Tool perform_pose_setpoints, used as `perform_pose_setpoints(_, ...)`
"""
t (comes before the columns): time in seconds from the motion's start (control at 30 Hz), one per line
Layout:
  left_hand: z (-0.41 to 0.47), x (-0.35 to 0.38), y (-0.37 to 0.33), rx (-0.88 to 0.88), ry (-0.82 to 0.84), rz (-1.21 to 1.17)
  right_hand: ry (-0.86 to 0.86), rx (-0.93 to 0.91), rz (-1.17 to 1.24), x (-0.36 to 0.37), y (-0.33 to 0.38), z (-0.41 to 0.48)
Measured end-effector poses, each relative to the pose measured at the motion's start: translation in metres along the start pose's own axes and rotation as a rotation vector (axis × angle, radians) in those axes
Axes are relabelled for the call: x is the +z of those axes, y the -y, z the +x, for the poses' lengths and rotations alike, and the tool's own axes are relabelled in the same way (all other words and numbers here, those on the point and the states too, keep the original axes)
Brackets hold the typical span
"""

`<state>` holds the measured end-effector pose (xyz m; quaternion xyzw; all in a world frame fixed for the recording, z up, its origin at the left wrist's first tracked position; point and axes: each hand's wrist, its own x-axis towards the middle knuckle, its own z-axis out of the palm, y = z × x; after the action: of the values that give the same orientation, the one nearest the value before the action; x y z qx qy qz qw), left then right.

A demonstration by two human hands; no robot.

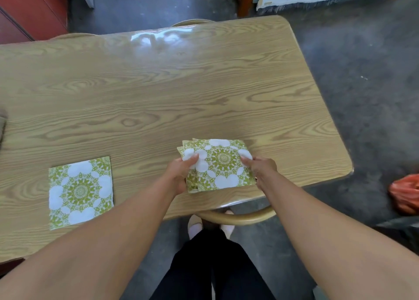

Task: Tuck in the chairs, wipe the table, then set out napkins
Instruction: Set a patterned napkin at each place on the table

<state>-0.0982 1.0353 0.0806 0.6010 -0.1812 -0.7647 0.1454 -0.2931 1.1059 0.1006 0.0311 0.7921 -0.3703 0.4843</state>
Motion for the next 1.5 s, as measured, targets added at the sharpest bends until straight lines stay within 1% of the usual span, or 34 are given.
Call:
perform_pose_setpoints(0.27, 0.000, 0.008, 0.008, 0.018, -0.011, -0.004, -0.047, 0.024, -0.003, -0.017, -0.009, 0.012)
perform_pose_setpoints(0.4, 0.002, 0.012, 0.016, 0.045, -0.083, -0.041, -0.056, 0.003, -0.094, -0.031, -0.014, 0.022)
perform_pose_setpoints(0.5, 0.005, 0.016, 0.023, 0.079, -0.200, -0.071, -0.087, -0.046, -0.144, -0.043, -0.018, 0.031)
perform_pose_setpoints(0.63, 0.007, 0.017, 0.031, 0.119, -0.347, -0.173, -0.089, -0.070, -0.173, -0.056, -0.020, 0.040)
perform_pose_setpoints(0.8, 0.006, 0.024, 0.029, 0.179, -0.404, -0.386, -0.147, -0.105, -0.188, -0.069, -0.016, 0.046)
perform_pose_setpoints(0.9, 0.008, 0.030, 0.025, 0.196, -0.419, -0.487, -0.146, -0.119, -0.205, -0.075, -0.013, 0.047)
perform_pose_setpoints(1.1, 0.010, 0.048, 0.020, 0.200, -0.376, -0.488, -0.074, -0.129, -0.252, -0.078, -0.017, 0.048)
perform_pose_setpoints(1.17, 0.008, 0.053, 0.018, 0.227, -0.290, -0.540, -0.046, -0.146, -0.276, -0.077, -0.018, 0.048)
perform_pose_setpoints(1.27, 0.004, 0.059, 0.015, 0.271, -0.115, -0.654, -0.009, -0.167, -0.301, -0.075, -0.019, 0.049)
perform_pose_setpoints(1.33, 0.001, 0.061, 0.014, 0.292, -0.030, -0.703, -0.018, -0.197, -0.330, -0.075, -0.018, 0.050)
perform_pose_setpoints(1.4, 0.000, 0.063, 0.014, 0.295, 0.015, -0.724, -0.037, -0.245, -0.388, -0.076, -0.018, 0.049)
perform_pose_setpoints(1.5, 0.001, 0.065, 0.016, 0.244, 0.014, -0.690, -0.022, -0.293, -0.441, -0.077, -0.018, 0.049)
